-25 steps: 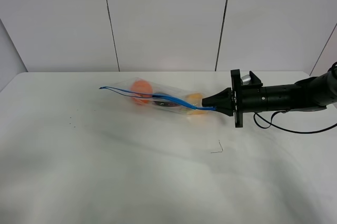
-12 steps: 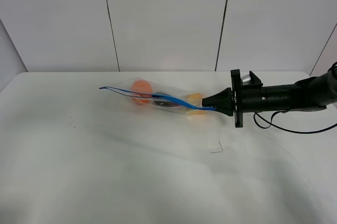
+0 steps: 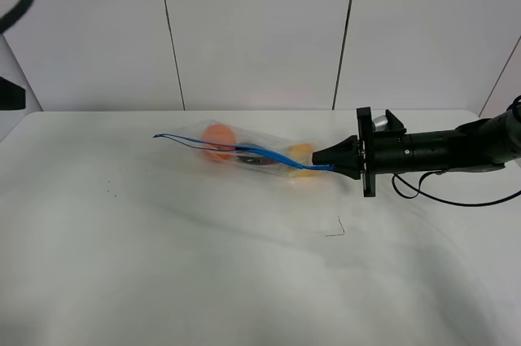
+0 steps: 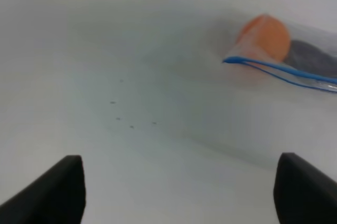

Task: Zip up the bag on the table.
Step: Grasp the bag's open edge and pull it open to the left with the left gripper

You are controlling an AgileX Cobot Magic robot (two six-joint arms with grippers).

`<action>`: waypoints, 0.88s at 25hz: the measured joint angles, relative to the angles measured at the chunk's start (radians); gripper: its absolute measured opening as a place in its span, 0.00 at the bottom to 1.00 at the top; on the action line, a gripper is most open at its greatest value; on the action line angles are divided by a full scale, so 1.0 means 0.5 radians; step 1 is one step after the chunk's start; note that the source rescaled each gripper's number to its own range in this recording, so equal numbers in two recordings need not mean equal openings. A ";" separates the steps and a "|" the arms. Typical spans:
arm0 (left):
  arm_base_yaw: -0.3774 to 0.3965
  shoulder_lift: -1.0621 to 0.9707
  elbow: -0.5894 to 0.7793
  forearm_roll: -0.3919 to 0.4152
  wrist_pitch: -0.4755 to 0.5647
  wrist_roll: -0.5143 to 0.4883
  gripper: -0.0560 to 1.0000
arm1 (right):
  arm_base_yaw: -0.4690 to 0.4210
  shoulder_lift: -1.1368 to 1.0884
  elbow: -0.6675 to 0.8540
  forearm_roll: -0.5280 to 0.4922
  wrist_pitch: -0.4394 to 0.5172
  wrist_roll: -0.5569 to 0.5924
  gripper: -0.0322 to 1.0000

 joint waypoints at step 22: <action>-0.300 0.335 0.000 -0.471 -1.353 2.947 1.00 | 0.000 0.000 0.000 -0.043 0.000 0.000 0.03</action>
